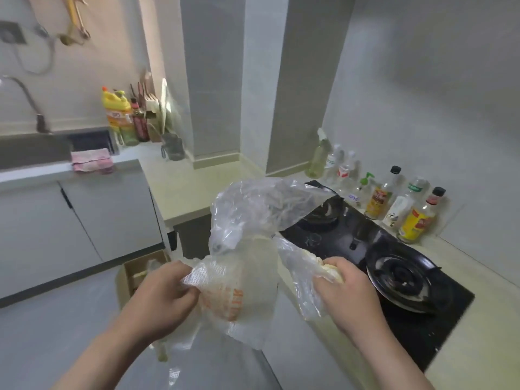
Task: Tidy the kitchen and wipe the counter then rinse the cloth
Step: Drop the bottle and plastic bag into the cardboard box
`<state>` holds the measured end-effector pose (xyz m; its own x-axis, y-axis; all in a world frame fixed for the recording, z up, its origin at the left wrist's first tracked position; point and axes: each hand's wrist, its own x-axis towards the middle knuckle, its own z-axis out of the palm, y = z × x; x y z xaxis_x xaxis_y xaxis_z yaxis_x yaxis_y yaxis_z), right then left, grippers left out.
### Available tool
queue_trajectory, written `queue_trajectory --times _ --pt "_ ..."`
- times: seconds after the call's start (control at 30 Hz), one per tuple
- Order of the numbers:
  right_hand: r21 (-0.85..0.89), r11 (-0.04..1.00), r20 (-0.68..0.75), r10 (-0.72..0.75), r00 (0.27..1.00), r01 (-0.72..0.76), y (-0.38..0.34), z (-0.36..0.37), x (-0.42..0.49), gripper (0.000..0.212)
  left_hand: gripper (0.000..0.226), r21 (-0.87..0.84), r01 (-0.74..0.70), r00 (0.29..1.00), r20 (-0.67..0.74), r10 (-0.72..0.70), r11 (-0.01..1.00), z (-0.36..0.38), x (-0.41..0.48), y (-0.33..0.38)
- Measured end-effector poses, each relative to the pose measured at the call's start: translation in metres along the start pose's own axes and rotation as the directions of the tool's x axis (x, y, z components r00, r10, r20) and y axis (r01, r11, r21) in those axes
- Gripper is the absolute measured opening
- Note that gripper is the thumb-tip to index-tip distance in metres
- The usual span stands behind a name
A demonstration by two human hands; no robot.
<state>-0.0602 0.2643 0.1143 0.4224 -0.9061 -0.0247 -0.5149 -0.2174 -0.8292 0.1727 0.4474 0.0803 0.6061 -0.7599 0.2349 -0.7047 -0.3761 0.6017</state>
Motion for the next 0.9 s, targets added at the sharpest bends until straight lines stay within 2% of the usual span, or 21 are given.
queue_trajectory --times 0.17,0.33,0.47,0.6,0.73,0.9 --pt "-0.033 0.999 0.082 -0.025 0.996 0.028 -0.039 0.079 0.017 0.011 0.045 0.019 0.083 0.996 -0.045 -0.082 0.996 -0.036 0.011 -0.075" --pt "-0.026 0.998 0.168 -0.057 0.984 0.062 -0.074 0.143 0.028 0.011 0.027 0.007 0.180 0.980 -0.082 -0.179 0.984 -0.069 0.009 -0.134" --pt "-0.023 0.995 0.250 -0.087 0.964 0.096 -0.098 0.183 0.036 0.004 0.041 -0.004 0.225 0.967 -0.119 -0.224 0.974 -0.088 0.005 -0.168" --pt "0.002 0.994 0.314 -0.101 0.944 0.105 -0.117 0.218 0.053 0.007 0.043 0.020 0.287 0.947 -0.156 -0.281 0.958 -0.100 0.007 -0.198" --pt "0.019 0.994 0.388 -0.103 0.916 0.104 -0.129 0.255 0.078 0.015 0.034 -0.002 0.359 0.919 -0.174 -0.354 0.933 -0.104 0.017 -0.224" --pt "0.022 0.991 0.456 -0.125 0.881 0.129 -0.150 0.300 0.133 0.005 0.023 0.006 0.461 0.871 -0.194 -0.451 0.887 -0.108 0.050 -0.256"
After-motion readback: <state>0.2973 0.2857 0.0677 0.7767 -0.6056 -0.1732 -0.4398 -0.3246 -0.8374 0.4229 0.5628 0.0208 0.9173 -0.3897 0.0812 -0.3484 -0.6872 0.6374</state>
